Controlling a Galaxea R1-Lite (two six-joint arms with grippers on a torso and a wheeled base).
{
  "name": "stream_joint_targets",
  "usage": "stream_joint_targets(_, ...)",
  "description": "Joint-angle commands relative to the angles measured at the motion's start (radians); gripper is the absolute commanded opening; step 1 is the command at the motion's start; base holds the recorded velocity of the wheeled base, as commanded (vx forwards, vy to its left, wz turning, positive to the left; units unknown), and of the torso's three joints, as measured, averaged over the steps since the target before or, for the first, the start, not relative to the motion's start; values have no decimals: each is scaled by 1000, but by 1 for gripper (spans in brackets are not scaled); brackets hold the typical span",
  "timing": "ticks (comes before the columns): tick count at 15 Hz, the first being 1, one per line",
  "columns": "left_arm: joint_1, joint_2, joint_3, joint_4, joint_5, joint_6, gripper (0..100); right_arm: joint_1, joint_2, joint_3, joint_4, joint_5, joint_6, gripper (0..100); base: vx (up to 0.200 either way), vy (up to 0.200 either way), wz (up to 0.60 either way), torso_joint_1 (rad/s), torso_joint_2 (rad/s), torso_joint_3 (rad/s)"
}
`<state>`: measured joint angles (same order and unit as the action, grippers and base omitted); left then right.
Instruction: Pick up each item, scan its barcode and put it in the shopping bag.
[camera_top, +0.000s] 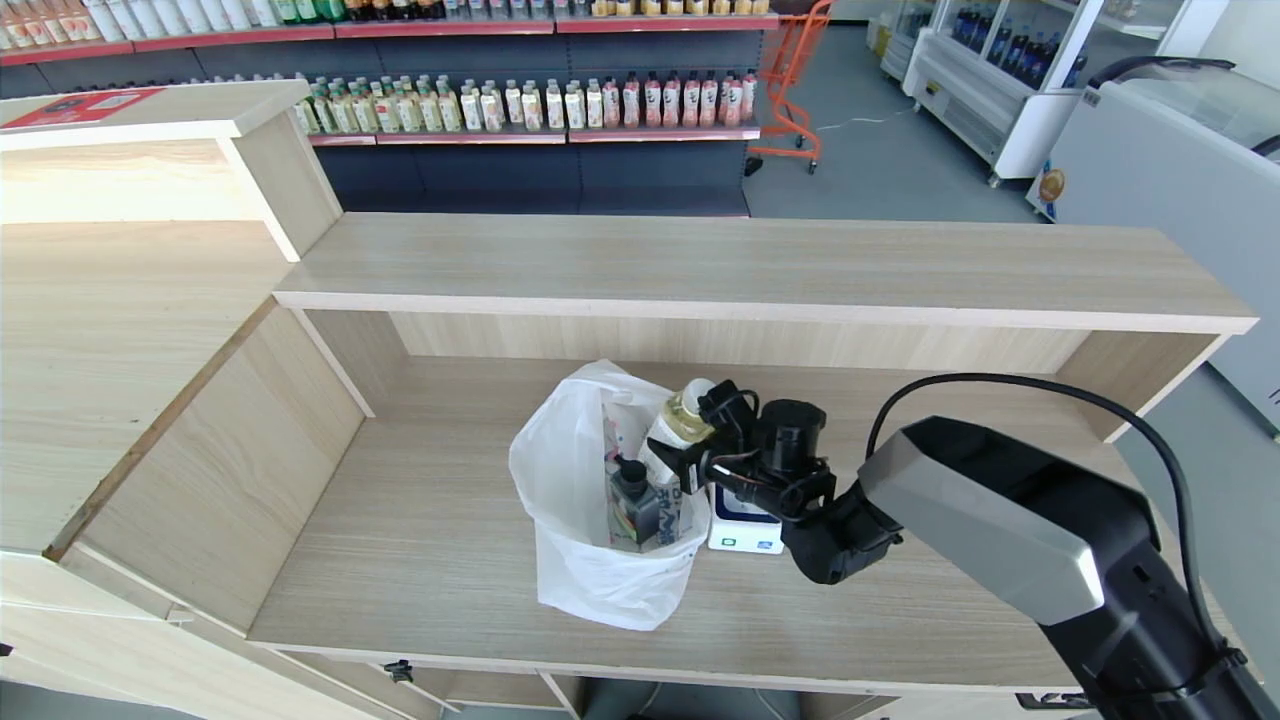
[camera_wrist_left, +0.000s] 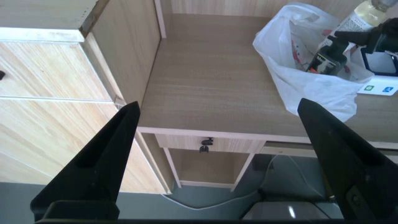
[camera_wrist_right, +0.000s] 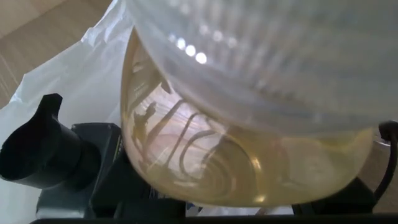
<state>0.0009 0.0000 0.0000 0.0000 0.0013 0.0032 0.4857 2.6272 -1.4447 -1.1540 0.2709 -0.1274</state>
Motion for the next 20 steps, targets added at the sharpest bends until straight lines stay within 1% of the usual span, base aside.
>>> stream_joint_targets(1, 1, 2, 0, 0, 0, 0, 100, 10, 20, -6, -1, 1, -4, 0, 0, 0, 0, 0, 0, 0)
stream_joint_targets(2, 1, 2, 0, 0, 0, 0, 100, 10, 20, -5, 0, 1, -14, 0, 0, 0, 0, 0, 0, 0)
stream_joint_targets(3, 1, 2, 0, 0, 0, 0, 100, 11, 20, -5, 0, 1, -17, 100, 0, 0, 0, 0, 0, 0)
stream_joint_targets(6, 1, 2, 0, 0, 0, -2, 100, 10, -4, 0, -1, -1, -1, 100, 0, 0, 0, 0, 0, 0)
stream_joint_targets(7, 1, 2, 0, 0, 0, 0, 100, 7, -30, 12, -1, -1, 25, 100, 0, 0, 0, 0, 0, 0)
stream_joint_targets(9, 1, 2, 0, 0, 0, 0, 100, 5, -151, 101, -7, -2, 137, 100, 0, 0, 0, 0, 0, 0)
stream_joint_targets(11, 1, 2, 0, 0, 0, 0, 100, -13, -293, 239, -9, -4, 209, 100, 0, 0, 0, 0, 0, 0)
stream_joint_targets(12, 1, 2, 0, 0, 0, 0, 100, -29, -434, 386, 0, -5, 276, 100, 0, 0, 0, 0, 0, 0)
stream_joint_targets(13, 2, 2, 0, 0, 0, 0, 100, -38, -538, 487, 16, -5, 308, 100, 0, 0, 0, 0, 0, 0)
stream_joint_targets(14, 1, 2, 0, 0, 0, 0, 100, -55, -770, 672, 105, -4, 330, 100, 0, 0, 0, 0, 0, 0)
stream_joint_targets(15, 1, 2, 0, 0, 0, 0, 100, -85, -995, 825, 208, -4, 327, 100, 0, 0, 0, 0, 0, 0)
stream_joint_targets(16, 1, 2, 0, 0, 0, 0, 100, -119, -1185, 958, 267, -16, 322, 100, 0, 0, 0, 0, 0, 0)
stream_joint_targets(17, 1, 2, 0, 0, 0, 0, 100, -170, -1339, 1080, 292, -47, 312, 100, 0, 0, 0, 0, 0, 0)
stream_joint_targets(18, 1, 2, 0, 0, 0, 0, 100, -205, -1435, 1156, 321, -70, 295, 100, 0, 0, 0, 0, 0, 0)
stream_joint_targets(19, 1, 2, 0, 0, 0, 0, 100, -263, -1615, 1267, 412, -99, 279, 100, 0, 0, 0, 0, 0, 0)
stream_joint_targets(20, 1, 2, 0, 0, 0, 0, 100, -328, -1807, 1348, 536, -122, 275, 100, 0, 0, 0, 0, 0, 0)
